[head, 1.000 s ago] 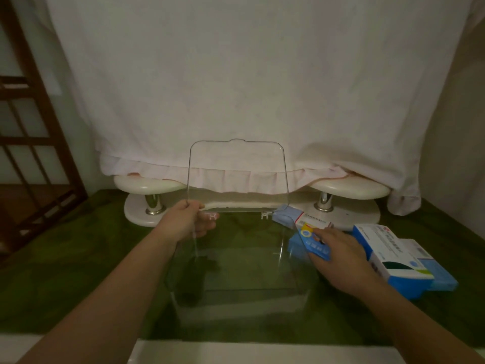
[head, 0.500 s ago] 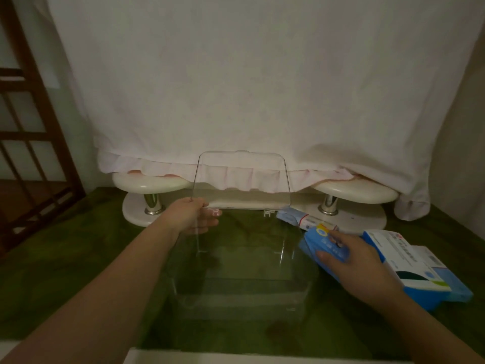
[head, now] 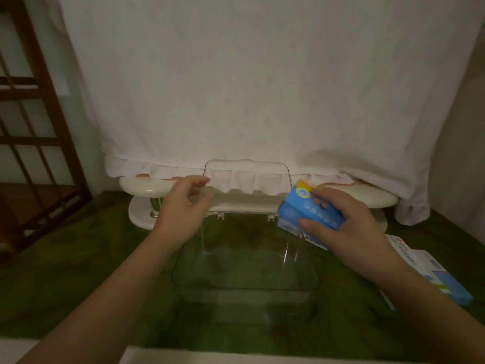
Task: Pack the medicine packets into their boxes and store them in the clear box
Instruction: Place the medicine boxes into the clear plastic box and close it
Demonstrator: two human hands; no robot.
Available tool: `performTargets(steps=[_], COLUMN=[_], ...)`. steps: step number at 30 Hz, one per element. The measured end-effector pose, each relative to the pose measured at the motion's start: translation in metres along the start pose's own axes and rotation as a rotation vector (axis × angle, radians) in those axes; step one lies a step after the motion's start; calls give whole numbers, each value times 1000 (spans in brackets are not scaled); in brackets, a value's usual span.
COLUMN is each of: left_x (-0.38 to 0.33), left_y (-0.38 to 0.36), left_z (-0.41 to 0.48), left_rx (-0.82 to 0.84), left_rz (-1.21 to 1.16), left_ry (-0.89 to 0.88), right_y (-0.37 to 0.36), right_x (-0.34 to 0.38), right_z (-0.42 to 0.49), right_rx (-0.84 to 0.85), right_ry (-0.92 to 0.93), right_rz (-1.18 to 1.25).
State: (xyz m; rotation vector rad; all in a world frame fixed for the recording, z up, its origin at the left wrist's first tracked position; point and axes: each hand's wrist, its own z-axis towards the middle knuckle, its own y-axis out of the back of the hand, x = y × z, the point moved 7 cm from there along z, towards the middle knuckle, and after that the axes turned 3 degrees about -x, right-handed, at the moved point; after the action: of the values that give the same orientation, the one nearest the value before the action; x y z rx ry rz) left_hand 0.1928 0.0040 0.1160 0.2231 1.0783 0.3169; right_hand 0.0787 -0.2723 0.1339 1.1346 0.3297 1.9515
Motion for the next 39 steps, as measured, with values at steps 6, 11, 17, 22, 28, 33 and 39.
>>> performTargets(steps=[6, 11, 17, 22, 28, 33, 39], left_x=[-49, -33, -19, -13, -13, -6, 7], left_y=[-20, -15, -2, -7, -29, -43, -60], left_z=[-52, -55, -45, -45, -47, -46, -48], left_rx=[684, 743, 693, 742, 760, 792, 835], left_rz=[123, 141, 261, 530, 694, 810, 953], left_ry=[-228, -105, -77, -122, -251, -336, -347], right_y=[-56, -77, -83, -101, -127, -141, -165], right_x=[50, 62, 46, 44, 35, 30, 29], right_z=[-9, -17, -9, -4, -4, -3, 0], right_rx=[377, 499, 540, 613, 725, 778, 789], right_ry=[156, 155, 115, 135, 95, 59, 44], right_rz=[-32, 22, -81, -197, -243, -298, -298])
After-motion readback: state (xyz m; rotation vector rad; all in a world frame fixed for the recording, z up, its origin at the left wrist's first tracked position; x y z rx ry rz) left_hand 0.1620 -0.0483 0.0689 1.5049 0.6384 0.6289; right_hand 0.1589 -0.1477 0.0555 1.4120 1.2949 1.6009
